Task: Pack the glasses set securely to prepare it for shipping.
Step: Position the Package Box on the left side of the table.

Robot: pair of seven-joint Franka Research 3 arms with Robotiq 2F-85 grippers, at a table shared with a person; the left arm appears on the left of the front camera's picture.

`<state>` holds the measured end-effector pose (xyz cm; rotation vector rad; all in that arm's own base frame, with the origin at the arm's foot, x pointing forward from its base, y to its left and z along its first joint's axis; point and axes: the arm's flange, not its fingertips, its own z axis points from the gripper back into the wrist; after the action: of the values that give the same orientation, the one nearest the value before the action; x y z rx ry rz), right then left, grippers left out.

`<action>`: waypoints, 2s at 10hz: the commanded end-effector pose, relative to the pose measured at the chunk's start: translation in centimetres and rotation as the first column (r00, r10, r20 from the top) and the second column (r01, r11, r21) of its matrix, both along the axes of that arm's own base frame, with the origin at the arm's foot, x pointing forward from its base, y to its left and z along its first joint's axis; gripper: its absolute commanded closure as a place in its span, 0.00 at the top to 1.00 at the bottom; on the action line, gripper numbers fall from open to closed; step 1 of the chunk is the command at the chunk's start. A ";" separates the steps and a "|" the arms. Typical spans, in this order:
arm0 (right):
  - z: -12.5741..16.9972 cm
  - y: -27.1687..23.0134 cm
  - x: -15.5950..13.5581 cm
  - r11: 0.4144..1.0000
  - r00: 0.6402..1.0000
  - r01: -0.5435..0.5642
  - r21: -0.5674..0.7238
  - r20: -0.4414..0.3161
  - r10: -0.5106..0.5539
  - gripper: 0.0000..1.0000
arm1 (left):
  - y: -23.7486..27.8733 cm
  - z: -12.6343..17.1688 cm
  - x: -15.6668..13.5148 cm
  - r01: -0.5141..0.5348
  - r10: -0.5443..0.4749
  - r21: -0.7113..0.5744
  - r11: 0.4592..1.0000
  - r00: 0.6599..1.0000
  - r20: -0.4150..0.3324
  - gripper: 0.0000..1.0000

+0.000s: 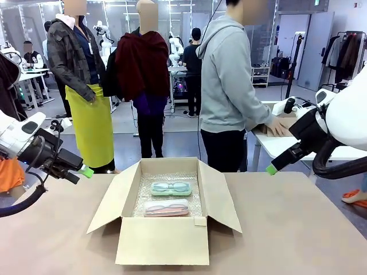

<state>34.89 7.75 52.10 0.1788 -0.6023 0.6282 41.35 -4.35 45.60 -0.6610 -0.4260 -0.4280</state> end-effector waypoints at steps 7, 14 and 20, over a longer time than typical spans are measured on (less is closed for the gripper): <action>0.1 0.1 0.0 1.000 1.000 0.001 -0.004 0.005 -0.001 1.00 | 2.6 -4.3 3.7 -0.033 0.023 -0.063 0.997 0.986 -0.166 1.00; 0.1 0.1 0.0 1.000 1.000 0.001 -0.004 0.005 -0.001 1.00 | 3.3 -13.8 7.9 -0.130 0.053 -0.231 0.964 0.949 -0.311 1.00; 0.1 0.1 0.0 1.000 1.000 0.001 -0.004 0.005 -0.001 1.00 | 2.4 -18.2 9.9 -0.169 0.021 -0.341 0.925 0.917 -0.399 1.00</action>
<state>34.91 7.74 52.09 0.1793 -0.6020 0.6287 50.89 -2.24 27.67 -1.0020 -0.1298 -0.1029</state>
